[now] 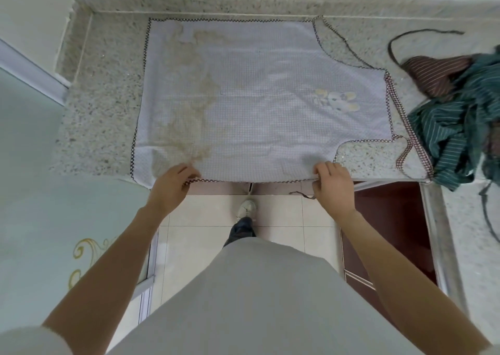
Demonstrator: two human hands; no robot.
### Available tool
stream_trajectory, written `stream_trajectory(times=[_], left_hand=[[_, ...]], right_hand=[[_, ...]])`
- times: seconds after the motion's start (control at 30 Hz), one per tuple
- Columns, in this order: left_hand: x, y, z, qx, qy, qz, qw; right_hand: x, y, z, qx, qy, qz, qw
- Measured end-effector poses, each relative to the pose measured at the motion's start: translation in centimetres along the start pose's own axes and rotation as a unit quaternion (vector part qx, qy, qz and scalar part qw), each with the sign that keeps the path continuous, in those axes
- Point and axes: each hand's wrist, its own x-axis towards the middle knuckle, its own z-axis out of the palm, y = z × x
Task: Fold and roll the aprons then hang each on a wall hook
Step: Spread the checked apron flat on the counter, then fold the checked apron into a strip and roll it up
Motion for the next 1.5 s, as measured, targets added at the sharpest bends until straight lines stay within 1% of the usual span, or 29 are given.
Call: stream_trajectory(times=[0.1,0.2,0.3,0.33,0.43,0.5,0.67,0.8,0.87,0.97,1.07,1.23,1.33,1.5], left_hand=[[-2.3,0.7,-0.4,-0.02,0.023,-0.042,0.999],[-4.1,1.1,-0.8,0.014,0.05,-0.09,0.995],[-6.0,1.5,-1.2,0.044,0.069,-0.171,0.982],[-6.6,1.6,-1.2,0.049,0.077,-0.183,0.979],[-8.4,2.5,-0.9,0.043,0.116,-0.167,0.978],[-9.4,3.4,-0.4,0.003,0.144,-0.166,0.976],[-8.7,5.2,-1.1,-0.069,0.216,-0.223,0.948],[-5.1,4.4,-3.6,-0.042,0.233,-0.197,0.952],[-2.6,3.5,-5.0,-0.037,0.242,-0.201,0.948],[1.7,2.5,-7.1,-0.02,0.247,-0.216,0.944],[6.9,1.5,-8.9,0.009,0.229,-0.201,0.952],[14.8,-0.3,-11.1,0.028,0.228,-0.184,0.956],[19.5,-2.0,-11.9,0.052,0.222,-0.151,0.962],[26.8,-5.7,-12.1,0.092,0.2,-0.151,0.964]], right_hand=[[-1.6,0.8,-0.1,-0.008,0.025,0.031,0.999],[-2.8,1.1,-0.4,0.012,0.029,0.046,0.998],[-4.3,1.1,-1.0,0.009,0.024,0.052,0.998],[-4.8,1.1,-1.2,0.007,0.021,0.061,0.998],[-6.5,0.9,-1.9,0.008,0.006,0.091,0.996],[-7.5,0.9,-2.3,0.018,0.003,0.092,0.996],[-7.0,1.8,-4.7,0.075,0.05,0.101,0.991],[-2.4,3.1,-6.9,0.172,0.063,0.098,0.978],[0.8,3.8,-7.8,0.214,0.062,0.105,0.969],[5.7,4.5,-8.9,0.266,0.055,0.142,0.952],[10.7,5.1,-9.1,0.297,0.056,0.172,0.938],[18.4,5.7,-8.8,0.278,0.07,0.2,0.937],[23.4,6.1,-8.3,0.247,0.075,0.215,0.942],[31.2,6.7,-5.3,0.168,0.033,0.248,0.954]])
